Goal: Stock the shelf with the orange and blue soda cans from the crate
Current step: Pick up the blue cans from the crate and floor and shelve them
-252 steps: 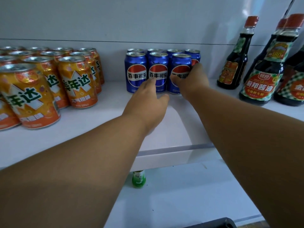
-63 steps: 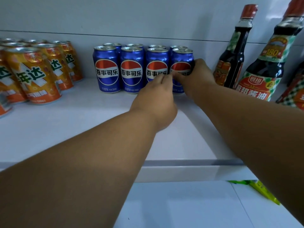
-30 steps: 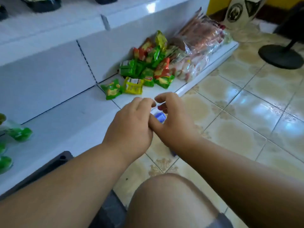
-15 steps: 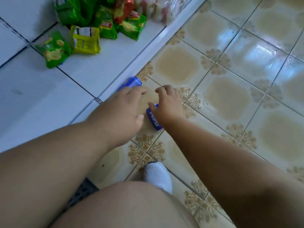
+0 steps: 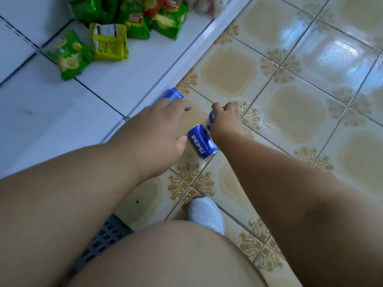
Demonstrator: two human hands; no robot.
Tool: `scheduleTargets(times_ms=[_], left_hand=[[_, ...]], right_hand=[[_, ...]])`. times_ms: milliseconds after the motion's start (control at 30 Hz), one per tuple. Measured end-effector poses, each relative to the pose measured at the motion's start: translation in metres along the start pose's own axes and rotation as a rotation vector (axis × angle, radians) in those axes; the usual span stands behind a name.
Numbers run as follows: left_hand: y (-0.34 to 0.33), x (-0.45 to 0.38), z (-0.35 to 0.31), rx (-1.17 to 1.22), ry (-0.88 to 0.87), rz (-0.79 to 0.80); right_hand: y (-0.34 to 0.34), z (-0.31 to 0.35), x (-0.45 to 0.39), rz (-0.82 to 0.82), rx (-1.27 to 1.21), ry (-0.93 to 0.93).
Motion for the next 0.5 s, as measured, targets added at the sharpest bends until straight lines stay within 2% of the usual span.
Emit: scheduleTargets(times_ms=[133,267,367,500], left_hand=[[0.027,0.018,0.006,-0.013,0.018,-0.056],[0.063,0.061,0.031,0.083,0.154,-0.197],[0.094,0.113,0.065,0.281,0.340,-0.374],[0.113,0.207,0.109,0.670,0.606,-0.594]], right_hand=[[0.051,0.042,0.035,-0.146,-0.168,0.132],[0.118,0.112,0.081,-0.139,-0.403,0.329],[0.163,0.177,0.131,-0.074,-0.494,0.491],[0.200,0.266,0.215,0.053,-0.417,0.744]])
Point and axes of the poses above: each hand's wrist, its own x-axis away from the middle knuckle, its own y-axis out of the back of the hand, z = x × y, the point moved 8 cm from there along -x, towards the middle knuckle
